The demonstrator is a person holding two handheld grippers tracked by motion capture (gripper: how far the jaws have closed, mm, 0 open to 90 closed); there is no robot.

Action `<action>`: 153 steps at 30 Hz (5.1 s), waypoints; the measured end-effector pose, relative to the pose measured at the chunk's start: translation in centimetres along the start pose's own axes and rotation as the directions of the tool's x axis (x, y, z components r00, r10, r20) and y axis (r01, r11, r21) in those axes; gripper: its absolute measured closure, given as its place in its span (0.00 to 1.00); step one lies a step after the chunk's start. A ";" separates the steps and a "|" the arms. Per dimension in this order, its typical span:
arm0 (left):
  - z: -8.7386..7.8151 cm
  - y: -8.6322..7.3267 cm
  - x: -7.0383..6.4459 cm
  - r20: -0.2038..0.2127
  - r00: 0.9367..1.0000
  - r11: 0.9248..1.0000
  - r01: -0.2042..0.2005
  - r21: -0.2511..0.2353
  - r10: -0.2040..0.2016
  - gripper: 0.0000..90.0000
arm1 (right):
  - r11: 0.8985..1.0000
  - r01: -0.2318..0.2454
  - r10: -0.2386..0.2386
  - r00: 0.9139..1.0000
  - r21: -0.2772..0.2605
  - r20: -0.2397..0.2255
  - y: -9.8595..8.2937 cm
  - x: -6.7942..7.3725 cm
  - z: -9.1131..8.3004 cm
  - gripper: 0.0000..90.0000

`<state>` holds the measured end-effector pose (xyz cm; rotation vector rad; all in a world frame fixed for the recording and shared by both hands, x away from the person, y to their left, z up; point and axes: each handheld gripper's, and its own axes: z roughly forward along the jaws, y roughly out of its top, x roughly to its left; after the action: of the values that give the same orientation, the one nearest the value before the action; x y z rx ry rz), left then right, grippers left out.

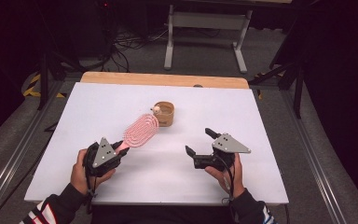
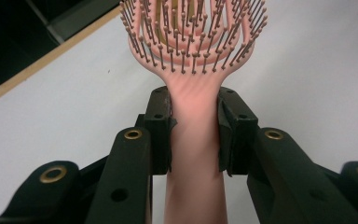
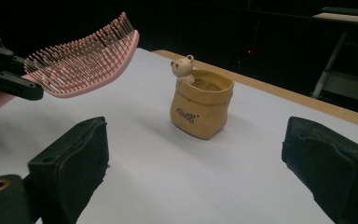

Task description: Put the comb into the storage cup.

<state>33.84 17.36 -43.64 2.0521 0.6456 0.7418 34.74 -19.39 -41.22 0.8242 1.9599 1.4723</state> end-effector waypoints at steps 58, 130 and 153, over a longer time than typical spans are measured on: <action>4.4 2.1 -5.7 0.083 0.993 0.993 -0.075 -0.092 0.083 0.77 | 0.953 -0.301 0.277 0.909 -0.031 -0.312 0.7 5.0 5.1 0.69; -2.9 -3.9 2.1 0.091 0.996 0.990 -0.006 -0.144 0.019 0.10 | 0.978 -0.062 0.049 0.996 -0.198 -0.069 3.2 0.9 -0.6 0.70; -3.9 -5.9 3.0 0.091 0.995 0.989 0.054 -0.135 -0.042 0.07 | 0.944 -0.035 0.043 0.999 -0.329 0.017 7.0 -1.3 -0.5 0.70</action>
<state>32.21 24.51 -45.93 1.9253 0.5766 0.6458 36.29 -19.21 -34.22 0.7293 1.6249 1.7432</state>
